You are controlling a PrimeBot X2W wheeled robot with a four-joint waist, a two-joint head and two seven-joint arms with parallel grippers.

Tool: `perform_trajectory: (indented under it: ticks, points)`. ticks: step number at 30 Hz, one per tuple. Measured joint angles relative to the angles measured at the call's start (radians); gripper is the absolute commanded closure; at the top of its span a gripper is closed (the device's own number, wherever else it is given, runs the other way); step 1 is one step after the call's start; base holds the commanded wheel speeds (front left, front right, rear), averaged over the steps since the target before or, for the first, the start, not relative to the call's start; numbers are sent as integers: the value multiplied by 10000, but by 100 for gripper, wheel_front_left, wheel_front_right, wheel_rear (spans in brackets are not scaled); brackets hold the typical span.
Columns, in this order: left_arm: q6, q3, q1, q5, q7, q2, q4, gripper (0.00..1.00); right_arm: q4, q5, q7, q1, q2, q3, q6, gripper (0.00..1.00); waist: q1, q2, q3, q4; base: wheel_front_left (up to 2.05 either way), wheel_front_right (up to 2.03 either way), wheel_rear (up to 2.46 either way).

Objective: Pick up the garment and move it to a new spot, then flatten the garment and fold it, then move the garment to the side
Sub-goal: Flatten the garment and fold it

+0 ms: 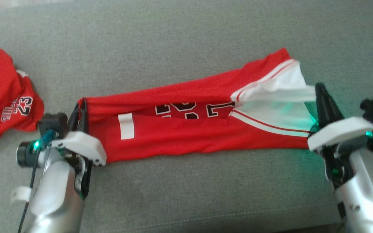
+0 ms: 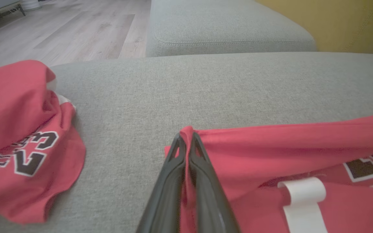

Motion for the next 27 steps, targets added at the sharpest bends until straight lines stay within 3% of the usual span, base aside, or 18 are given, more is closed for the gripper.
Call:
perform_trajectory:
  ticks: [3, 5, 6, 7, 8, 10, 15, 27]
  points:
    - [35, 58, 397, 221, 0, 58, -265, 98, -445, -27, 280, 611, 186, -244, 0, 100, 0, 0, -162, -35, 0, 0, 0]
    - [75, 69, 685, 303, 0, 52, -326, 53, -606, -186, 424, 932, 332, -407, 0, 100, 0, 0, -255, -28, 0, 0, 0]
    - [123, 88, 827, 314, 0, 31, -368, 21, -654, -278, 522, 1067, 385, -454, 0, 100, 0, 0, -289, -13, 0, 0, 0]
    - [151, 109, 976, 316, 0, 8, -424, 0, -685, -291, 579, 1184, 472, -558, 0, 100, 0, 0, -318, 7, 0, 0, 0]
    - [198, 128, 1125, 314, 0, -35, -512, 0, -688, -322, 633, 1270, 591, -690, 0, 96, 0, 0, -341, 36, 0, 0, 0]
    - [328, 255, 1360, 303, 0, -203, -717, 0, -688, -541, 642, 1398, 732, -895, 0, 0, 0, 0, -380, 117, 0, 0, 0]
    - [767, 545, 1963, 282, 0, -472, -1641, 0, -677, -1053, 627, 1411, 949, -1329, -2, 0, 0, 0, -476, 407, 0, 0, 0]
    - [995, 69, 2911, -489, 0, -593, -2401, 0, 598, -3016, 884, 1259, 930, -2107, 0, 0, 0, 0, -551, 1276, 0, 0, 0]
